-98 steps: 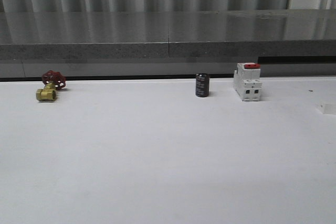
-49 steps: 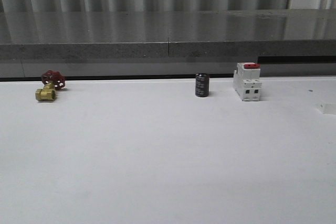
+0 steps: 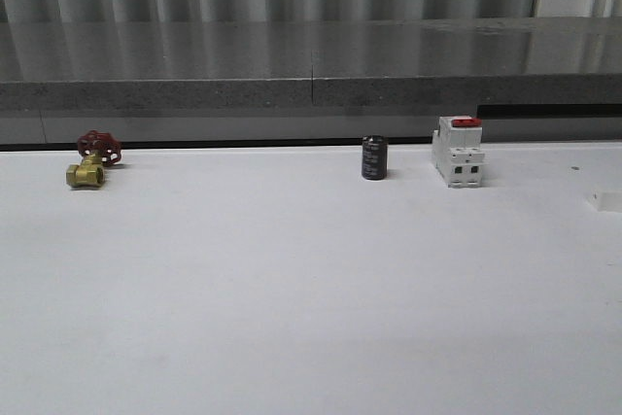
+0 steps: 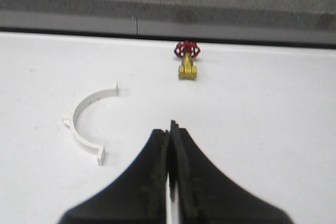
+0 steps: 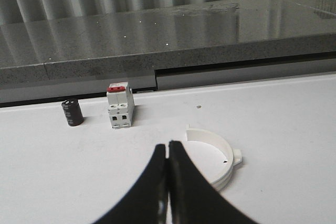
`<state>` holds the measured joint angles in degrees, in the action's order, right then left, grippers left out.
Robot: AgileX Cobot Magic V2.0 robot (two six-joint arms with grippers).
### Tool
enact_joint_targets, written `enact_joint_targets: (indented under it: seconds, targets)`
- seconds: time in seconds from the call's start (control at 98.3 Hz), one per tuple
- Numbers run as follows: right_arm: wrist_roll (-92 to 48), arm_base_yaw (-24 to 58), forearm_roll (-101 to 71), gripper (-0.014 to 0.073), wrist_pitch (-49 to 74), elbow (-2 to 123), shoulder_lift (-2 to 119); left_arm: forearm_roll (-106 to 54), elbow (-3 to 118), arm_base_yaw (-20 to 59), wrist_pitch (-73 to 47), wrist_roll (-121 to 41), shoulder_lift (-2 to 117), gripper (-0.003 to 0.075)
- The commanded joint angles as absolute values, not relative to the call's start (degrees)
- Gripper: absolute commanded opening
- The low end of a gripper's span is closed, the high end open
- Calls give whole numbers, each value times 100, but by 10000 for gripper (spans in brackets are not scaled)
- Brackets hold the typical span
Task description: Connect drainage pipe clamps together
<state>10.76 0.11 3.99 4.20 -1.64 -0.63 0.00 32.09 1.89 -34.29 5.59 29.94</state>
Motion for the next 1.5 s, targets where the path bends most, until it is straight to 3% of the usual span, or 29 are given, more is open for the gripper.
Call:
enact_joint_targets:
  seconds: [0.0, 0.397, 0.488, 0.641, 0.712, 0.895, 1.048, 1.485]
  targets:
    - [995, -24, 412, -67, -53, -52, -141, -64, 3803, 171, -3482, 611, 3683, -20]
    - [995, -24, 412, -67, -53, -52, -141, 0, 4337, 171, -3645, 487, 5198, 6]
    - [995, -24, 412, -67, -53, -52, -141, 0, 4337, 171, -3713, 438, 5254, 133]
    - [995, -24, 412, -67, -53, -52, -141, 0, 4337, 171, -3617, 428, 5254, 487]
    - [995, -24, 412, -67, -53, -52, -141, 0, 4337, 171, -3527, 428, 5262, 568]
    - [995, -24, 412, -67, -53, -52, -141, -34, 4592, 77, -3640, 428, 5673, 567]
    - [995, -24, 412, -67, -53, -52, -141, -214, 5422, -276, -4176, 296, 6626, 567]
    - [995, -24, 412, -67, -53, -52, -141, -229, 7037, -1322, -4293, -520, 9164, 567]
